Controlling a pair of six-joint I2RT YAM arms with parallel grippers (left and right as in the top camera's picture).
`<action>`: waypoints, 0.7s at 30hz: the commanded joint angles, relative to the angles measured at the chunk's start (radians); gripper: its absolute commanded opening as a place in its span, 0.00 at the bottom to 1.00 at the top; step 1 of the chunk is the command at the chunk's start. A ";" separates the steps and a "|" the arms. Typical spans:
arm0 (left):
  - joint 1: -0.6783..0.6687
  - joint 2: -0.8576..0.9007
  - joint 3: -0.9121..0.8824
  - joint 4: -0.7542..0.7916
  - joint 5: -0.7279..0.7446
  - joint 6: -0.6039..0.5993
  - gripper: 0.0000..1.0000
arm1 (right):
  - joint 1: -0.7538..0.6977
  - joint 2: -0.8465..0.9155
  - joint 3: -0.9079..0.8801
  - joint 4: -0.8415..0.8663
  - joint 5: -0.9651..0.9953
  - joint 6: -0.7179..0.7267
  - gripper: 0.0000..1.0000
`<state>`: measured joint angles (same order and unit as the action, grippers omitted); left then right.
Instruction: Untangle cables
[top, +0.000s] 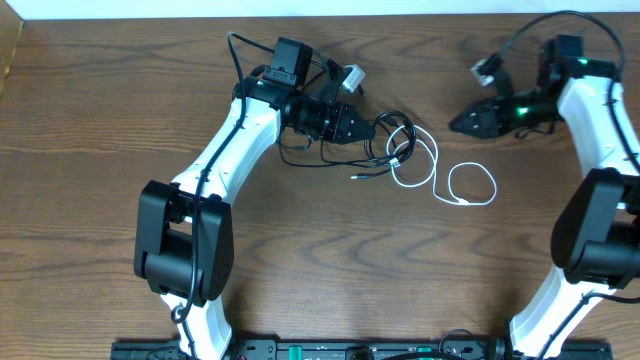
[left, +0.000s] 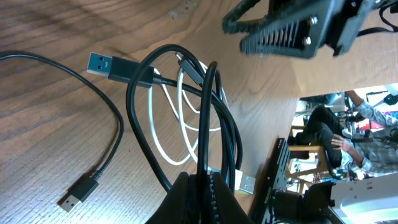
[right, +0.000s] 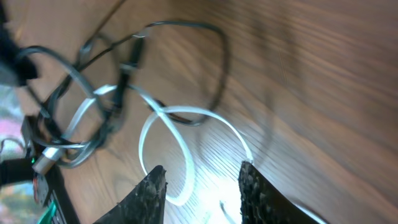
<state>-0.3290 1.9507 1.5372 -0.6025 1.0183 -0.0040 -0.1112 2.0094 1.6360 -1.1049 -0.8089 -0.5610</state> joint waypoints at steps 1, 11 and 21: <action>0.005 -0.004 0.003 -0.002 0.015 -0.017 0.08 | 0.060 0.005 -0.008 0.002 -0.047 -0.137 0.36; 0.010 -0.004 0.003 0.002 0.113 -0.105 0.07 | 0.141 0.006 -0.043 0.070 0.048 -0.132 0.36; 0.066 -0.004 0.003 0.074 0.292 -0.279 0.07 | 0.145 0.006 -0.048 0.107 0.045 -0.132 0.41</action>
<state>-0.2802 1.9507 1.5372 -0.5354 1.2167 -0.2062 0.0261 2.0094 1.5940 -1.0046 -0.7567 -0.6754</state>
